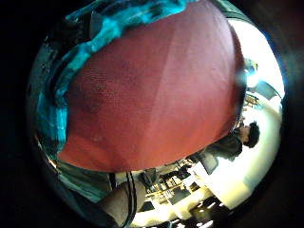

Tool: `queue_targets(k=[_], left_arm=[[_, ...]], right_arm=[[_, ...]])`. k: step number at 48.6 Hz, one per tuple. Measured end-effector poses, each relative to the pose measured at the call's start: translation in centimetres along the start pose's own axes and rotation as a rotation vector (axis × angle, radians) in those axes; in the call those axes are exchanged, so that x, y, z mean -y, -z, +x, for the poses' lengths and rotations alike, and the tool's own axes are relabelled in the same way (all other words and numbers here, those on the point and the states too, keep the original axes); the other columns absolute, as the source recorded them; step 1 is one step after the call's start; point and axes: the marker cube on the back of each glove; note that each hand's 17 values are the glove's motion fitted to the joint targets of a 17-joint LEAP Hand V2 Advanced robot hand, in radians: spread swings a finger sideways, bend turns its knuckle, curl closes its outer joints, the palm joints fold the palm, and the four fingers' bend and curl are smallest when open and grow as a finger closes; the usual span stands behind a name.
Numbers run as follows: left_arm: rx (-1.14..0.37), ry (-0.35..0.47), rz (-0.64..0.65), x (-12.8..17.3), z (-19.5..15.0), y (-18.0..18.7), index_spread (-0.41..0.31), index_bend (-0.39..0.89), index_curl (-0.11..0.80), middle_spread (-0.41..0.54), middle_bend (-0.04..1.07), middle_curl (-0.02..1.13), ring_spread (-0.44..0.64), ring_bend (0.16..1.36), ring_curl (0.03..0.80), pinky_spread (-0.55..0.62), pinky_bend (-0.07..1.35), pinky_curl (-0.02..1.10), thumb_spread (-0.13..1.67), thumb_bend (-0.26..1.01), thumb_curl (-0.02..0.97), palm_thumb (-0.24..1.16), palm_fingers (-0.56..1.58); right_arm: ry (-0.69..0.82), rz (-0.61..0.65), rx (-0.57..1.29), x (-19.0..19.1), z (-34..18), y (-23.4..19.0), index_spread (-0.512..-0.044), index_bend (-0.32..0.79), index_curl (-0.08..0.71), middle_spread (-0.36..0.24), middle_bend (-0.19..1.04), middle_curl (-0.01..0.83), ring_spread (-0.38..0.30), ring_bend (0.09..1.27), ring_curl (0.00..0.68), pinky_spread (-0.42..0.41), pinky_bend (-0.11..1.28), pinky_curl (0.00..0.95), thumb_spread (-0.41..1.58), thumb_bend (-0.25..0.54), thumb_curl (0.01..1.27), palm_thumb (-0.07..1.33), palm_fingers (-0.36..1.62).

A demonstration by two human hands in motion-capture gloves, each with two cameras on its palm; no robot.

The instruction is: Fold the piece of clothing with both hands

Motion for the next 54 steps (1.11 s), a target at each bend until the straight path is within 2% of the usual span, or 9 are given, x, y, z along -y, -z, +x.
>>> queue_targets(k=[5,12,13,25,30,38,42,47,54], left_arm=[[0.089,0.077,-0.051,-2.9,-0.3,1.9,-0.099,0.13,0.308,-0.059,0.19,0.42,0.06,0.52,0.343,0.3,0.29,0.33,1.08,-0.02,0.322,0.55,0.49],[0.098,0.088,-0.008,-3.1,-0.7,1.7,-0.12,0.17,0.328,-0.092,0.2,0.42,0.01,0.51,0.339,0.27,0.25,0.32,1.07,-0.01,0.338,0.61,0.56],[0.095,0.081,0.008,-3.0,-0.6,1.6,-0.114,0.15,0.326,-0.084,0.19,0.42,0.02,0.51,0.341,0.28,0.26,0.32,1.07,-0.02,0.336,0.6,0.53],[0.145,0.008,0.268,1.8,-1.4,-2.3,-0.219,0.28,0.404,-0.219,0.22,0.43,-0.19,0.45,0.328,0.11,0.16,0.29,1.11,0.0,0.346,0.72,0.9],[0.097,-0.008,0.208,0.5,-1.5,-0.5,-0.261,0.23,0.408,-0.273,0.27,0.45,-0.27,0.44,0.337,-0.02,0.18,0.31,1.12,-0.01,0.348,0.75,1.1],[0.135,-0.154,-0.068,-3.7,-1.9,4.1,-0.296,0.19,0.423,-0.324,0.34,0.49,-0.34,0.52,0.378,-0.13,0.16,0.32,1.11,-0.01,0.348,0.78,1.21],[0.16,-0.194,-0.078,-4.5,-2.0,7.2,-0.303,0.19,0.433,-0.333,0.36,0.49,-0.35,0.53,0.389,-0.15,0.16,0.32,1.11,-0.01,0.346,0.78,1.21],[0.176,-0.149,-0.029,-1.9,-2.4,10.2,-0.31,0.19,0.442,-0.343,0.37,0.49,-0.37,0.56,0.4,-0.16,0.15,0.32,1.12,-0.01,0.345,0.79,1.21],[0.197,-0.01,0.051,6.1,-2.7,13.5,-0.313,0.2,0.458,-0.349,0.4,0.5,-0.38,0.59,0.409,-0.15,0.13,0.3,1.17,0.0,0.341,0.82,1.19]], right_arm=[[0.006,0.033,-0.082,-0.1,-0.1,-0.1,-0.283,0.12,0.232,0.055,0.14,0.286,0.139,0.39,0.306,0.132,0.78,0.388,1.09,0.002,0.35,0.66,0.12],[0.024,0.085,-0.088,0.6,-0.5,0.0,-0.325,0.19,0.259,0.018,0.16,0.277,0.089,0.41,0.307,0.069,0.75,0.371,1.05,-0.008,0.36,0.72,0.21],[0.018,0.09,-0.093,0.9,-0.5,-0.1,-0.309,0.13,0.245,0.039,0.14,0.271,0.101,0.41,0.305,0.086,0.77,0.375,1.05,-0.018,0.36,0.71,0.13],[-0.059,0.286,-0.251,0.3,-0.6,1.3,-0.365,0.19,0.321,-0.166,0.18,0.288,-0.134,0.48,0.326,-0.135,0.69,0.337,1.09,0.048,0.38,0.92,0.76],[0.039,0.247,-0.233,2.7,-0.4,-0.2,-0.354,0.17,0.338,-0.196,0.19,0.313,-0.215,0.5,0.346,-0.201,0.63,0.336,1.12,0.065,0.39,0.98,0.95],[0.236,0.052,-0.179,-1.4,-0.6,3.2,-0.33,0.1,0.328,-0.217,0.23,0.363,-0.28,0.58,0.39,-0.28,0.59,0.351,1.12,0.062,0.4,1.03,1.19],[0.296,0.063,-0.142,-2.8,-0.8,6.8,-0.319,0.1,0.319,-0.221,0.26,0.383,-0.286,0.6,0.402,-0.299,0.58,0.355,1.11,0.045,0.4,1.04,1.22],[0.267,0.149,-0.06,-0.9,-1.3,11.5,-0.315,0.1,0.307,-0.217,0.29,0.404,-0.288,0.62,0.409,-0.322,0.59,0.36,1.06,0.008,0.41,1.03,1.25],[0.106,0.326,0.053,5.9,-3.2,17.9,-0.308,0.11,0.295,-0.221,0.31,0.425,-0.287,0.65,0.418,-0.344,0.6,0.368,1.01,-0.016,0.42,1.03,1.27]])
